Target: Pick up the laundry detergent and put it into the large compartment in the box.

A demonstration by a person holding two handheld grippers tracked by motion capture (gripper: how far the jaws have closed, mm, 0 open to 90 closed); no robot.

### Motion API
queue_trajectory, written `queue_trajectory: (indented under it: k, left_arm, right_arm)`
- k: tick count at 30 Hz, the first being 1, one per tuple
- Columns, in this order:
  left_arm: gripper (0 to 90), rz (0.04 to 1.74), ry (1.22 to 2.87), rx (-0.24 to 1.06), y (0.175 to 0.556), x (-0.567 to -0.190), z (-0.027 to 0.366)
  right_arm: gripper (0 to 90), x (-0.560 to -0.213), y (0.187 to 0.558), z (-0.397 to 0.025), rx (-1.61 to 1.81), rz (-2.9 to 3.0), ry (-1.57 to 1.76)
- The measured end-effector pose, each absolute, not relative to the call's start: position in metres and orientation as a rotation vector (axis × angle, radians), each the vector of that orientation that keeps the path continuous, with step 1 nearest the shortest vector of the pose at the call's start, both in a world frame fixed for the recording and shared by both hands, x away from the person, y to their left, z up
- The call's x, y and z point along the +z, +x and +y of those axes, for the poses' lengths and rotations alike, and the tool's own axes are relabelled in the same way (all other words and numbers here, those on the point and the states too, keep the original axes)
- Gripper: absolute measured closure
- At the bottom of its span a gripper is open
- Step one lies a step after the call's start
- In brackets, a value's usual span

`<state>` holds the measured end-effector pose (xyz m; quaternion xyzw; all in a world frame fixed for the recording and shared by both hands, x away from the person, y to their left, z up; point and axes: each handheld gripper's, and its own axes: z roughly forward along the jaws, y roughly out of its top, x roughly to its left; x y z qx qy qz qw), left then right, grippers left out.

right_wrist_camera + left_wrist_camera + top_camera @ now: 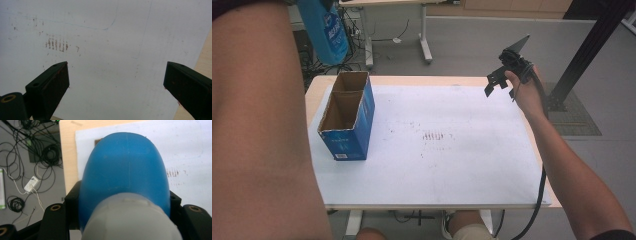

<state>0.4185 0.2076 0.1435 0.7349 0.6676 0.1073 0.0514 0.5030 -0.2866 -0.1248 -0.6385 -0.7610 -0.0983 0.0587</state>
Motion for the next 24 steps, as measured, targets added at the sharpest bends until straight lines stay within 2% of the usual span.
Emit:
queue_trajectory:
  k: [8, 24]
  left_arm:
    - [38.2, 2.111, 2.212, 0.319, 0.421, 0.134, 0.219]
    - [38.1, 2.145, 2.177, 0.257, 0.426, 0.108, 0.236]
  right_arm:
    - [6.4, -0.125, 0.503, -0.287, -0.288, -2.303, -1.939]
    - [6.4, -0.127, 0.504, -0.282, -0.274, -2.306, -1.936]
